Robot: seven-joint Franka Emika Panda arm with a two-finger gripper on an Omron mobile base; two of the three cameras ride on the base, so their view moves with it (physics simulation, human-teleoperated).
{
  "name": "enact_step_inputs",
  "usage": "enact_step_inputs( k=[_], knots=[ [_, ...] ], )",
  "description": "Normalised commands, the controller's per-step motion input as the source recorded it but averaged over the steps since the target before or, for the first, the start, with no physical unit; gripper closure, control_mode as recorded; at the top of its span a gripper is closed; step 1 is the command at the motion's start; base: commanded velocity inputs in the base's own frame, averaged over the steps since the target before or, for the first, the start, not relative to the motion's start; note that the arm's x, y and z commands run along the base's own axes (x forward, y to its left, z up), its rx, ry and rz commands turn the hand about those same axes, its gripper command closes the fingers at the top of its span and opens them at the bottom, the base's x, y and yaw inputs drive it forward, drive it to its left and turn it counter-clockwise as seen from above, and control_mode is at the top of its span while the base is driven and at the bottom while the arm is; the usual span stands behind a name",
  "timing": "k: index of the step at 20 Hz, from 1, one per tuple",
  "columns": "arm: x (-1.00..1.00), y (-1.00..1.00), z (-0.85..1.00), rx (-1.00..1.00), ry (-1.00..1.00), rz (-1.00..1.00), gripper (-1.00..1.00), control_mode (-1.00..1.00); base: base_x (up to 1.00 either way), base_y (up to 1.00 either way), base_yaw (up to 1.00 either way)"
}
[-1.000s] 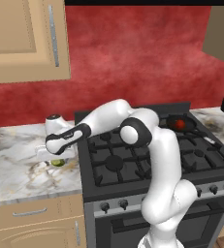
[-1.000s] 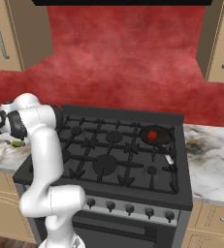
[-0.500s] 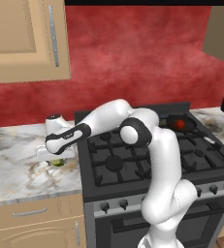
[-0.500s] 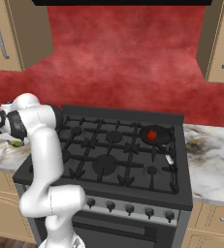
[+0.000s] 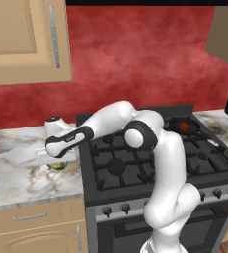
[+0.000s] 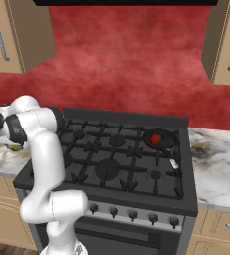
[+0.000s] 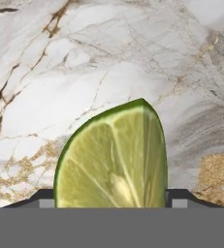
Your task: Put the bell pepper and lemon wedge in the pan. Then turn on the rear right burner and set the heat to medium.
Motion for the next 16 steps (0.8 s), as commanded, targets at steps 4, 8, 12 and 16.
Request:
enact_step_inputs(
  k=[4,8,12,16],
  knots=[
    [-0.53,-0.46,0.43,0.04,-0.14,0.00,1.00,-1.00,0.00,0.00,0.00],
    [-0.57,-0.63,0.56,0.07,-0.18,0.00,1.00,-1.00,0.00,0.00,0.00],
    [-0.37,-0.84,0.50,0.08,-0.12,0.01,1.00,-1.00,0.00,0.00,0.00],
    [-0.05,-1.00,0.39,0.08,-0.08,0.04,1.00,-1.00,0.00,0.00,0.00]
  ],
)
